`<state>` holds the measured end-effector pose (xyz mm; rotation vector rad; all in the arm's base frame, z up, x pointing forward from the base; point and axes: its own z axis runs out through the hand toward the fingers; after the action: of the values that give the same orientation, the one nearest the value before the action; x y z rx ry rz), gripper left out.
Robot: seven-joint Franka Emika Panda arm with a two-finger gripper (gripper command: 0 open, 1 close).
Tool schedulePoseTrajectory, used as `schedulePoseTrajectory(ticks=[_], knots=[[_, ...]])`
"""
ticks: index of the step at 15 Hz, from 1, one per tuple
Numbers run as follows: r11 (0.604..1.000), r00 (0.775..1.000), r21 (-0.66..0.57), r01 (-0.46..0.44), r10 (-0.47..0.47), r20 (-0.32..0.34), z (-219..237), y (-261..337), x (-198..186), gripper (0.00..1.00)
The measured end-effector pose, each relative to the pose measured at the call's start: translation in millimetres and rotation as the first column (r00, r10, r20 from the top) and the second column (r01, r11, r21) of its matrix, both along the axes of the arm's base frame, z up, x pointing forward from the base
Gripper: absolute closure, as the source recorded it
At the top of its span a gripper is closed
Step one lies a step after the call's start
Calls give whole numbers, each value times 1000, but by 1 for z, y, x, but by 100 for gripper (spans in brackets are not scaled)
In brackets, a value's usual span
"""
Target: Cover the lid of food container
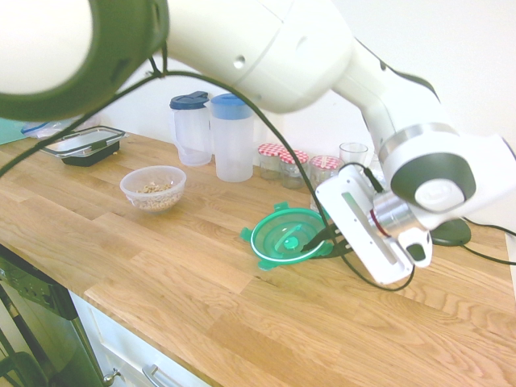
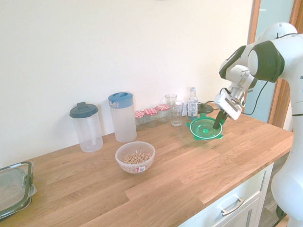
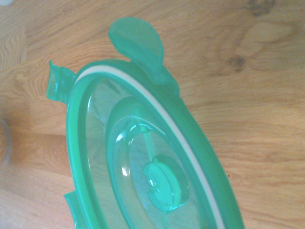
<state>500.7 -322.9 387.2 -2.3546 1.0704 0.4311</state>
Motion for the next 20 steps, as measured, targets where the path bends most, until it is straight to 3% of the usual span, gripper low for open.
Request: schedulePoseTrajectory(ticks=[4, 8, 11, 13, 20], knots=[[961, 997, -270, -61, 47, -57, 86, 30, 14, 100], [840, 982, -511, -181, 124, -144, 134, 81, 19, 100], [703, 961, -656, -275, 177, -212, 148, 117, 19, 100], [600, 955, -744, -295, 192, -225, 150, 144, 28, 100], [220, 970, -957, -187, 196, -144, 143, 288, 58, 100]])
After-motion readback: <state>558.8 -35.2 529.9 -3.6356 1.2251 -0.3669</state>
